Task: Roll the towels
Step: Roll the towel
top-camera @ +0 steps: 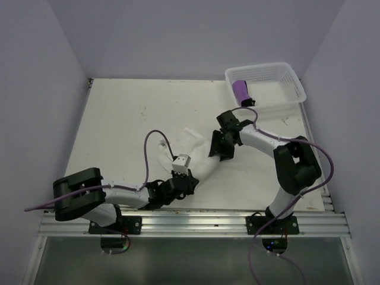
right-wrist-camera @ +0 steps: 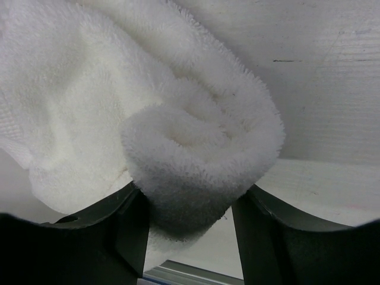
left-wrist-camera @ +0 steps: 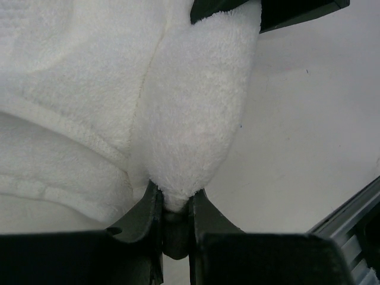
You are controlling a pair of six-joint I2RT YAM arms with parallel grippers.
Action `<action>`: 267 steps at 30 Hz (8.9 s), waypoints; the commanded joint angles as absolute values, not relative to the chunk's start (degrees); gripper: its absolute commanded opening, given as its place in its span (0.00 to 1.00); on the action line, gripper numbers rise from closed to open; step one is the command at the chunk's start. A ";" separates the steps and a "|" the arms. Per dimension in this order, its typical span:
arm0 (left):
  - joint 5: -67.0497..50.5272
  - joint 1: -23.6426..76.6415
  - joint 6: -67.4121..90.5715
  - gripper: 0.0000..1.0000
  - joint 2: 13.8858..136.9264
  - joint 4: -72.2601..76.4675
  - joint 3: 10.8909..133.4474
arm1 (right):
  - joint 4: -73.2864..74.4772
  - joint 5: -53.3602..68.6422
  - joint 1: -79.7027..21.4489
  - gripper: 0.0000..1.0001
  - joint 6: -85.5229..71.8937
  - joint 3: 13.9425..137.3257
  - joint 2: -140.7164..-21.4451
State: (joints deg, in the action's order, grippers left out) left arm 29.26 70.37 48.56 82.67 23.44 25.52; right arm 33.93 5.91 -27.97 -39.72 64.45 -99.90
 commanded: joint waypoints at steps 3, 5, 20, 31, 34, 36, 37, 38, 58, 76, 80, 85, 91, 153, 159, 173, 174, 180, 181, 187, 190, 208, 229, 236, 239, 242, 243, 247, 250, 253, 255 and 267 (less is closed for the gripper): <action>26.02 70.49 57.65 0.00 78.93 24.34 20.40 | 35.42 -3.34 -24.70 0.58 -37.97 62.75 -99.84; 25.06 70.49 59.67 0.00 78.23 26.27 18.73 | 35.16 -3.69 -24.61 0.58 -38.32 62.49 -100.11; 25.74 71.54 68.11 0.00 75.59 26.99 13.27 | 35.86 -6.68 -22.85 0.60 -39.64 63.19 -101.51; 33.66 78.31 72.95 0.00 75.41 17.76 16.44 | 38.67 -10.63 -22.15 0.66 -37.97 66.88 -103.53; 34.45 79.01 74.79 0.00 75.06 16.35 16.52 | 39.37 -11.69 -21.62 0.68 -37.62 67.94 -104.15; 35.15 79.63 75.85 0.00 75.06 15.30 16.70 | 39.72 -12.39 -21.18 0.70 -37.27 68.38 -104.33; 35.24 79.98 76.28 0.00 75.06 15.03 16.87 | 39.81 -12.57 -21.01 0.70 -37.18 68.90 -104.41; 35.33 80.07 76.38 0.00 75.32 14.86 16.96 | 39.99 -12.57 -20.74 0.71 -37.18 69.25 -104.68; 35.16 81.04 77.96 0.00 77.61 14.50 17.32 | 39.74 -9.43 -19.51 0.46 -32.97 71.46 -88.36; 34.89 81.04 77.87 0.00 77.87 14.68 17.58 | 25.75 7.83 -37.70 0.06 -21.62 72.51 -94.65; 34.81 81.12 77.78 0.00 77.87 14.77 17.75 | 25.75 5.45 -38.41 0.04 -22.94 72.77 -98.34; 34.63 81.12 77.87 0.00 77.52 14.77 17.84 | 26.01 3.78 -38.50 0.01 -24.17 73.83 -104.22; 34.10 81.12 78.92 0.00 76.03 14.85 16.70 | 26.63 0.53 -38.41 0.00 -25.14 74.26 -108.36; 9.23 70.40 73.30 0.00 90.00 45.52 12.48 | 25.23 -2.37 -36.39 0.29 -36.82 46.87 -60.65; 3.44 68.12 73.21 0.00 93.34 47.37 15.64 | 20.31 1.14 -36.39 0.26 -39.81 40.44 -58.97; -2.45 63.90 74.62 0.00 93.69 50.44 14.94 | 17.58 1.05 -36.30 0.23 -40.69 35.86 -59.07; -3.68 63.64 74.79 0.00 93.87 50.97 14.94 | 17.32 1.32 -36.30 0.24 -40.69 35.60 -58.02; -8.26 61.70 74.00 0.00 94.22 50.54 17.31 | 17.92 4.65 -36.39 0.26 -37.18 36.38 -56.16; -8.52 61.53 74.00 0.00 94.04 50.45 17.58 | 18.19 4.83 -36.30 0.26 -36.48 36.47 -55.81; -9.84 60.47 74.97 0.00 92.99 50.36 17.23 | 19.77 5.01 -36.39 0.23 -34.46 36.12 -54.58; -10.55 59.68 75.50 0.00 93.34 51.32 16.79 | 21.09 6.50 -36.39 0.15 -34.01 36.04 -56.16; -14.68 55.99 75.68 0.00 95.89 53.62 17.14 | 16.17 7.65 -37.00 0.10 -33.66 31.20 -61.08; -8.79 55.99 68.21 0.48 85.35 38.15 16.79 | 16.88 0.09 -37.09 0.13 -32.26 34.98 -75.93; -3.00 56.07 61.88 0.64 76.57 26.82 19.50 | 17.14 0.09 -37.00 0.13 -32.26 35.51 -77.34; 1.65 56.07 58.28 0.66 70.86 19.01 21.44 | 17.05 0.17 -37.00 0.13 -32.17 35.77 -77.87; 7.54 56.34 55.38 0.67 65.75 10.92 23.20 | 16.96 0.09 -37.00 0.13 -31.99 36.21 -78.66; 8.34 56.42 54.76 0.67 64.87 10.29 23.55 | 16.96 0.09 -37.09 0.13 -31.99 36.38 -78.75; 10.81 57.91 49.15 0.68 63.45 9.49 25.83 | 17.40 0.09 -37.09 0.13 -31.90 37.35 -79.63; 16.41 61.86 44.05 0.68 66.61 5.90 31.45 | 17.84 0.26 -37.00 0.13 -31.82 37.97 -80.16; 26.35 69.33 39.92 0.68 70.99 0.10 39.09 | 18.98 0.26 -37.00 0.13 -31.90 39.19 -80.85; 31.26 73.55 37.72 0.69 73.55 -3.16 42.70 | 19.51 0.44 -37.09 0.13 -31.90 39.99 -81.56; 43.33 81.21 31.21 0.73 82.87 -7.82 48.78 | 20.21 2.90 -37.09 0.14 -30.94 43.15 -84.81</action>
State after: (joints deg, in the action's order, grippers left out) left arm 36.97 80.42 34.35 81.17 -5.48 46.35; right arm 15.25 5.72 -37.17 -33.41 44.07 -81.43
